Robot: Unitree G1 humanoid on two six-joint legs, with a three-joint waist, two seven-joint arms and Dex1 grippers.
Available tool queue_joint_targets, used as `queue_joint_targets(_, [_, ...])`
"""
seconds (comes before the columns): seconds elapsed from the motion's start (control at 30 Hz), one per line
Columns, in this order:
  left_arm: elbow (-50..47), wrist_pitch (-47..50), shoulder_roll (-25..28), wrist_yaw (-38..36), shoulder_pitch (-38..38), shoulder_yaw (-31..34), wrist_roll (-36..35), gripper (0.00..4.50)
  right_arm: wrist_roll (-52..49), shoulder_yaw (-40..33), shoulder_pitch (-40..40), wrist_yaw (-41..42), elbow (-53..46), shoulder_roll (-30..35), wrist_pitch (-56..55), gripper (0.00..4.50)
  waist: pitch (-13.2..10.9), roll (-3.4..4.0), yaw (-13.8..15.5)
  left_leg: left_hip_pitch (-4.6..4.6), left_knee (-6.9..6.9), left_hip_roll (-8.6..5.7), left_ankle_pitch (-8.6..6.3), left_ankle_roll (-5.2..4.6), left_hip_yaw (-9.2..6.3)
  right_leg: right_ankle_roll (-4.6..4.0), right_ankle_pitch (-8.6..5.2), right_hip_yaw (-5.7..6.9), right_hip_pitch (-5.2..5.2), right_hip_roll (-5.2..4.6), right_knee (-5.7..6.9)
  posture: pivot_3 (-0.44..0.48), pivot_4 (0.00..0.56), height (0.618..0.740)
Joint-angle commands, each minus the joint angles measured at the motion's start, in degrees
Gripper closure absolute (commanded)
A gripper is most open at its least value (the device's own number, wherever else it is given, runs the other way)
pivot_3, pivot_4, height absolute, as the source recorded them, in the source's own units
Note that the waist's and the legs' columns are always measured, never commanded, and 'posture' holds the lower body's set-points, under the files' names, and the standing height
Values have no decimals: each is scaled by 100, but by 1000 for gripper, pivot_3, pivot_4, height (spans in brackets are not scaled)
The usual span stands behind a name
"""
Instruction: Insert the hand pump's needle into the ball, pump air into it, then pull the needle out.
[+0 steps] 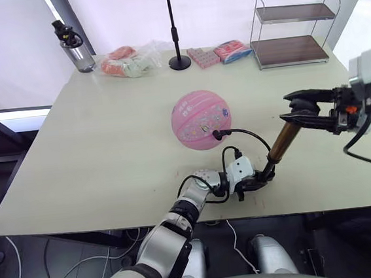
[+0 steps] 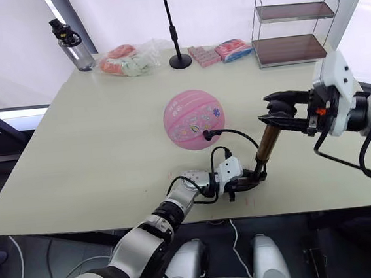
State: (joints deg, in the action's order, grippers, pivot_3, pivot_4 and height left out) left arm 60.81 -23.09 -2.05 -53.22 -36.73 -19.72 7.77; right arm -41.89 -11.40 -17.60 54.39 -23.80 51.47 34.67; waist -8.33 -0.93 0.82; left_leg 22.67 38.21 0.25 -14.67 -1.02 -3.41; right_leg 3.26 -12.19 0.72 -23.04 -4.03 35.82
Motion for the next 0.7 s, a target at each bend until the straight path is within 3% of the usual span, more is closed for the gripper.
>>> queue_joint_targets(0.03, [400, 182, 73, 40, 256, -97, 204, 3432, 525, 540, 471, -26, 72, -210, -287, 2667, 4, 7, -2, 0, 0, 0, 0, 0, 1, 0, 0, 0, 0, 0, 0, 0, 150, 731])
queue_joint_targets(0.23, [384, 184, 79, 34, 274, -101, 210, 3432, 1555, 1197, 1064, -162, 550, -844, -1384, 2667, 37, -9, -10, -7, -2, 5, 0, 0, 1, -1, -1, 0, 2, 4, 0, 0, 150, 731])
queue_joint_targets(0.37, [380, 182, 78, 32, 278, -100, 216, 3432, 1908, 1316, 1185, -87, 717, -868, -1786, 2667, 37, -9, -11, -25, -1, 4, 0, 0, 3, -2, -1, -1, 20, 3, 0, 0, 150, 731])
queue_joint_targets(0.7, [385, 186, 81, 29, 294, -94, 212, 3432, 417, 231, 148, 153, 97, -246, -591, 2667, -11, 29, 5, -9, 1, -3, 0, 0, 0, -2, -1, 0, 13, -4, -1, 0, 150, 731])
